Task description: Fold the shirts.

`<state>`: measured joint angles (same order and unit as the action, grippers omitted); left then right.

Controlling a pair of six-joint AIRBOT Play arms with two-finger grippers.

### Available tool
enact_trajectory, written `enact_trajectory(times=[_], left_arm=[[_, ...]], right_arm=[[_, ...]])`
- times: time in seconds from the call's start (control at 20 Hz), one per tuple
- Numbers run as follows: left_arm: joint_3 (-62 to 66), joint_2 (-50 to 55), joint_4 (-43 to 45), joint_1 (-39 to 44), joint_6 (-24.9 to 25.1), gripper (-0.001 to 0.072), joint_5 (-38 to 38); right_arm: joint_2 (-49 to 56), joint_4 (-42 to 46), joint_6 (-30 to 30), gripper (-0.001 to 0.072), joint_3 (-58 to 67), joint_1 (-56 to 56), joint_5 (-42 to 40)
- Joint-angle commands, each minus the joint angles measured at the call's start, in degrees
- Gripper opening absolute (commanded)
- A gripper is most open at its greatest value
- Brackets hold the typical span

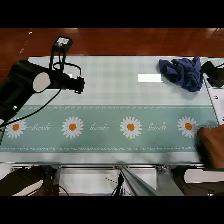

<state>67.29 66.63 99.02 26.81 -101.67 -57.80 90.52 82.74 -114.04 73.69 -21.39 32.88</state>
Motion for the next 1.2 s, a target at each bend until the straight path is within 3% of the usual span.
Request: enact_trajectory(times=[0.0, 0.15, 0.2, 0.25, 0.3, 0.45, 0.7, 0.95, 1.15], left_arm=[[0.00, 0.02, 0.00, 0.04, 0.00, 0.0684, -1.09], [0.00, 0.02, 0.00, 0.07, 0.00, 0.0684, -1.40], [0.00, 0.02, 0.00, 0.04, 0.00, 0.0684, -1.40], [0.00, 0.02, 0.00, 0.04, 0.02, 0.0683, -1.40], [0.00, 0.02, 0.00, 0.04, 0.02, 0.0684, -1.40], [0.17, -0.07, -0.02, 0.07, 0.02, 0.0683, -1.66], [9.22, -0.92, -0.02, 2.38, 1.25, 0.0684, -10.47], [25.57, -4.83, 0.00, 5.49, 3.45, 0.0683, -16.26], [35.89, -10.69, -0.02, 6.99, 3.45, 0.0684, -16.44]], right_arm=[[5.66, -4.57, 1.31, 0.0608, 0.04, 1.73, -1.01], [8.96, -4.85, 2.12, 0.0602, 0.04, 4.70, -3.15], [9.60, -4.83, 2.12, 0.0526, 0.04, 5.51, -4.35], [9.77, -4.85, 2.12, 0.0253, 0.04, 6.25, -5.31], [9.31, -4.92, 2.03, 0.0034, 0.04, 6.73, -5.77], [3.54, -5.62, 5.07, 0.0030, 0.04, 7.63, -5.66], [-18.40, -12.44, 25.05, 0.0029, 0.04, 11.06, -2.75], [-41.75, -13.92, 26.43, 0.0029, 0.04, 17.46, -3.76], [-54.82, -21.99, 26.40, 0.0028, 0.07, 22.01, -3.32]])
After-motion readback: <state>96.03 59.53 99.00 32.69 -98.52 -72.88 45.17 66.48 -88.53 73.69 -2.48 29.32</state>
